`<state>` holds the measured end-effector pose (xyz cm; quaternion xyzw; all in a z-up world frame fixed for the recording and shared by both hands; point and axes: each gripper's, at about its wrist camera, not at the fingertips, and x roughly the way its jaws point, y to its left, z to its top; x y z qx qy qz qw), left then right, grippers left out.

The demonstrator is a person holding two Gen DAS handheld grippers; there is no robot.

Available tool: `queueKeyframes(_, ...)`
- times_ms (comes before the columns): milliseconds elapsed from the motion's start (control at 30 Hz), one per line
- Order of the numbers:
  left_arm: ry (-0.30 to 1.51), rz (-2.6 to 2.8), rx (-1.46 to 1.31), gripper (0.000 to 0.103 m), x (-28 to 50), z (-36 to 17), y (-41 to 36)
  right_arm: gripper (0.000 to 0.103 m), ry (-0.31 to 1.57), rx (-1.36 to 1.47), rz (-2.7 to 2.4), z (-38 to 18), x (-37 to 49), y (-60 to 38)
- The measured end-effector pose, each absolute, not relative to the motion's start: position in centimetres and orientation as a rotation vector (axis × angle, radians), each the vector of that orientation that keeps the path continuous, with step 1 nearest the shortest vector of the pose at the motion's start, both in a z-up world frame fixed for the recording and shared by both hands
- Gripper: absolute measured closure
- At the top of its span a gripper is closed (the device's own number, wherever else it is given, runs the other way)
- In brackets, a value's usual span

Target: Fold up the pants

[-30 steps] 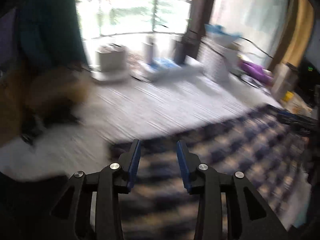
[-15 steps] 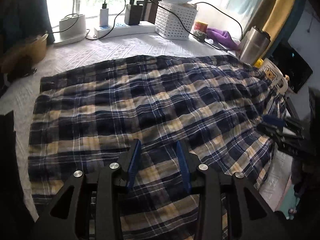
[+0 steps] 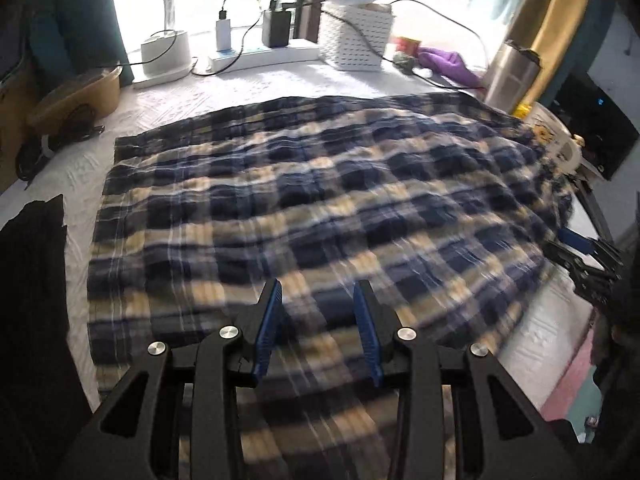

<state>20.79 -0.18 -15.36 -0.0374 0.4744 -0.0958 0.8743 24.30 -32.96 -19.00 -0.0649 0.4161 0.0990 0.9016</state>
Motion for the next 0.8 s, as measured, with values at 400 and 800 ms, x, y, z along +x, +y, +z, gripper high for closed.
queueKeyframes(400,1.011,-0.125,-0.056,0.066,17.9,-15.5,1.8,0.039,0.855,-0.027,0.138,-17.8,22.7,-35.9)
queueKeyframes(800,1.006,-0.001,-0.014,0.066,17.5,-16.3,5.4,0.020,0.858,0.008,0.140,-17.2,22.9,-35.7)
